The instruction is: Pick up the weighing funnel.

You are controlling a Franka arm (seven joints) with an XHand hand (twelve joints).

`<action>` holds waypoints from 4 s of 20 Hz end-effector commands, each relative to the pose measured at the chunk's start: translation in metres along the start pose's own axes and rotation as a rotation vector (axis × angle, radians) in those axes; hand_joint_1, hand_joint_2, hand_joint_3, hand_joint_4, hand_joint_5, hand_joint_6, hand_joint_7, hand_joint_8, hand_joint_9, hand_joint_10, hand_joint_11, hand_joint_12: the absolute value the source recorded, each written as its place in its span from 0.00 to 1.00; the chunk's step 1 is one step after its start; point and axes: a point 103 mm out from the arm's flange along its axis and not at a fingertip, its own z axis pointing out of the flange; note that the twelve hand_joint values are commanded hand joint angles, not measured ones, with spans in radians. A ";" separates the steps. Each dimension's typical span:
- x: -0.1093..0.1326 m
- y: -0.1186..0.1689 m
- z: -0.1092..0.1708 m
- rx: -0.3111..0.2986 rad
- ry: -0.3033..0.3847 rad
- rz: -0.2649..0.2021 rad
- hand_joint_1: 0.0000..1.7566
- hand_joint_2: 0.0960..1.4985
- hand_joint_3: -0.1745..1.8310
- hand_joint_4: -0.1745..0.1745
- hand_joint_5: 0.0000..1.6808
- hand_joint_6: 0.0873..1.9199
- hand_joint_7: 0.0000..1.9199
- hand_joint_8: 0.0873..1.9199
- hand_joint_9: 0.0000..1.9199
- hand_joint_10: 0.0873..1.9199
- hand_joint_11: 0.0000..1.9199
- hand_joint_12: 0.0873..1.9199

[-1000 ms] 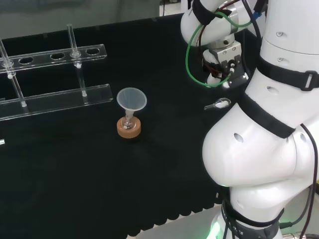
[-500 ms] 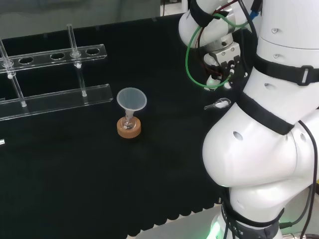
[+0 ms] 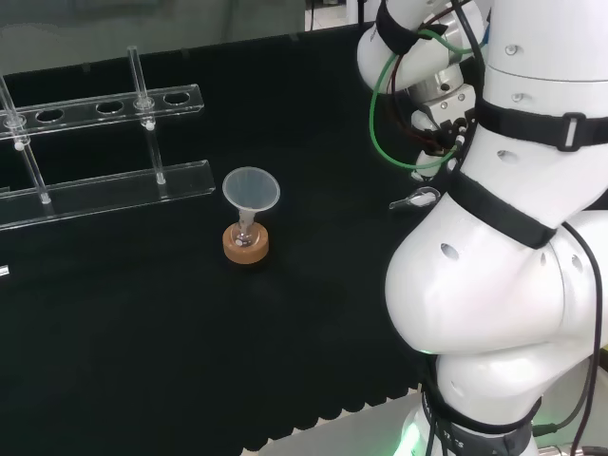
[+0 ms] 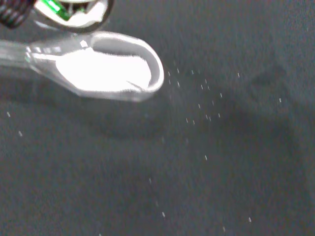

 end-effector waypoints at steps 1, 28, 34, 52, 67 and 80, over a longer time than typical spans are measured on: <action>-0.005 -0.008 0.017 0.080 -0.028 -0.013 0.48 0.34 0.36 0.31 0.25 0.29 0.32 0.36 0.37 0.29 0.35 0.63; 0.012 0.001 0.055 0.093 0.029 -0.087 0.46 0.36 0.33 0.28 0.49 0.43 0.56 0.40 0.59 0.27 0.44 0.58; 0.014 0.002 0.055 0.092 0.022 -0.086 0.50 0.37 0.34 0.01 0.66 0.42 0.71 0.42 0.77 0.22 0.60 0.45; 0.018 -0.004 0.037 -0.040 0.054 -0.069 0.66 0.25 0.59 0.90 0.80 0.35 0.83 0.34 0.89 0.12 0.78 0.31; 0.011 -0.042 -0.079 -0.167 0.041 -0.116 0.67 0.22 0.62 0.74 0.82 0.35 0.84 0.35 0.90 0.12 0.79 0.30; 0.032 -0.071 -0.154 -0.272 0.062 -0.189 0.67 0.21 0.62 0.70 0.82 0.35 0.84 0.35 0.90 0.12 0.79 0.29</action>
